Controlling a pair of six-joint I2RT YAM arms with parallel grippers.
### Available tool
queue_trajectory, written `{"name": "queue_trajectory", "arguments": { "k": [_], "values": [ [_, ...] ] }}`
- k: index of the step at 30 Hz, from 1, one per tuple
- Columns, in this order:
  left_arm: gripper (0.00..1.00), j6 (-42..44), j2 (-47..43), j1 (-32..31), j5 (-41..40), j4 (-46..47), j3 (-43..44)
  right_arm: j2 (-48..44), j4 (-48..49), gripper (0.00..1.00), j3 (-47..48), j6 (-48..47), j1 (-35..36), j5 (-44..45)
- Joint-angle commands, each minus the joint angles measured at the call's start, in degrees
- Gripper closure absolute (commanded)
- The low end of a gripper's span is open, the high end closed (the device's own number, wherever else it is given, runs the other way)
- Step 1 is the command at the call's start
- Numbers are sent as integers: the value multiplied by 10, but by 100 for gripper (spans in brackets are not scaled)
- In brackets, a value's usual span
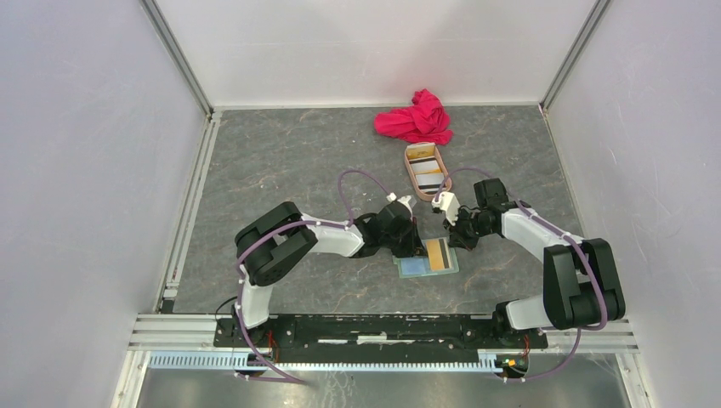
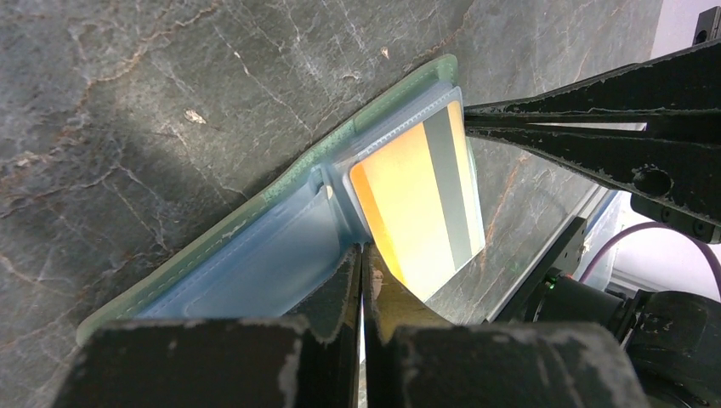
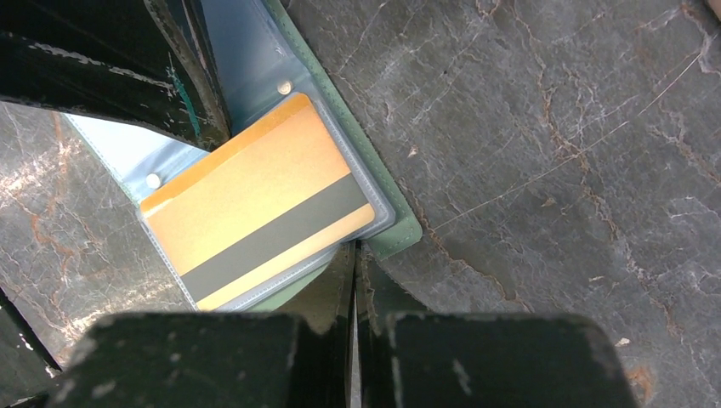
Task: Put the credit cards into the card holder
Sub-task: Insert the credit card into the card holder, then pick up the credit card from the storage box.
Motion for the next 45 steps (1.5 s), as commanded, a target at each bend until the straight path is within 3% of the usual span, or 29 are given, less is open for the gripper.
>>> {"name": "queue_trajectory", "arguments": {
  "k": [1,6,9,14,22,24,26,29,30,35,38,39,45],
  "values": [
    [95,28,14,-7,-3,4,28,6,-3,97,15,1,14,-21],
    [95,39,-5,-8,-17,-12,22,-11,0,95,20,0,9,26],
    [94,60,-31,-8,-41,-32,14,-28,-2,89,20,-6,-7,14],
    [92,108,-93,-8,-79,-43,-1,-49,-3,88,19,-18,-26,-4],
    [87,291,-221,-3,-129,-19,-8,-99,-12,83,19,-66,-40,-84],
    [80,346,-259,1,-155,-6,-18,-113,-20,75,26,-84,-43,-113],
    [56,400,-297,5,-195,16,-35,-121,-32,69,45,-96,-42,-141],
    [7,467,-351,15,-255,97,-87,-121,-68,58,100,-153,-44,-159],
    [1,478,-366,22,-263,128,-108,-118,-77,54,123,-168,-44,-157],
    [0,468,-409,121,-123,220,-170,-65,-123,23,239,-298,-43,-186],
    [0,473,-401,152,-74,264,-190,-13,-182,11,289,-493,-44,-211],
    [0,478,-395,158,-63,280,-194,5,-190,9,303,-532,-42,-213],
    [0,504,-341,184,-3,306,-200,150,-205,7,472,-533,-38,-169]
  ]
}}
